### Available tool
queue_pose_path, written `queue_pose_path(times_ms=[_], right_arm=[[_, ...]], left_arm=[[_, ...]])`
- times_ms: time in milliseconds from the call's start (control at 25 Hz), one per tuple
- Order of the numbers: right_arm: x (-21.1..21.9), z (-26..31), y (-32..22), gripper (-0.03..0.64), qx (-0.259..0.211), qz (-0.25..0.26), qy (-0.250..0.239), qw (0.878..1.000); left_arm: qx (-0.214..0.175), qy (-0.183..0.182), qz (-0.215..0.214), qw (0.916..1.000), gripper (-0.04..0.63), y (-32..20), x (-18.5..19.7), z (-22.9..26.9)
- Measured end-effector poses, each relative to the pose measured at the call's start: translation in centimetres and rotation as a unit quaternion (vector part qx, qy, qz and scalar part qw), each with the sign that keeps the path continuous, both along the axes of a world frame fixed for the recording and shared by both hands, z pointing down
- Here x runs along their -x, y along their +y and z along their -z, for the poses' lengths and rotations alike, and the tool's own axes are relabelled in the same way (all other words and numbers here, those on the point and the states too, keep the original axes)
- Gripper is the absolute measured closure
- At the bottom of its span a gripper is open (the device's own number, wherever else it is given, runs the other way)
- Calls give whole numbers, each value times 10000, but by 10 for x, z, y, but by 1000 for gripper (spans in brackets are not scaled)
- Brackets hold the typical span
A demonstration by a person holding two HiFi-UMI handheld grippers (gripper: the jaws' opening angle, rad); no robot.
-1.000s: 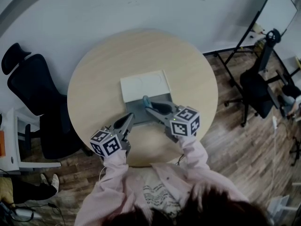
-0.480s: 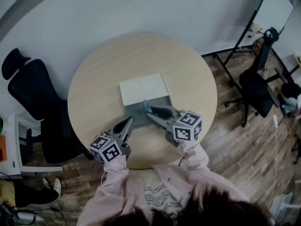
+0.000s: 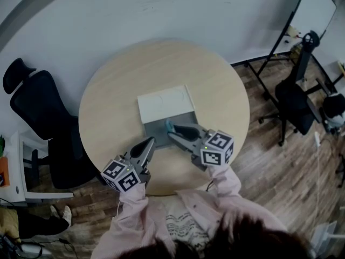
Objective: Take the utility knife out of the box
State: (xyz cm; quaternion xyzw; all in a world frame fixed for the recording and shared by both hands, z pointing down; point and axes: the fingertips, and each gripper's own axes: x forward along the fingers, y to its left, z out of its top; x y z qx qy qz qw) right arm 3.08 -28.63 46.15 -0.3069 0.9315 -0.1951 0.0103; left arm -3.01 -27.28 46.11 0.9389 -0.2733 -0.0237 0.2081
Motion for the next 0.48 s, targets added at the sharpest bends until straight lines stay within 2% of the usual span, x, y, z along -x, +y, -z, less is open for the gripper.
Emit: queue_pose_path(times_ms=[480], right_arm=[[2, 4, 0, 476, -121, 103, 25, 9999]], left_arm=[[-62, -160, -52, 9998, 588, 1, -3, 0]])
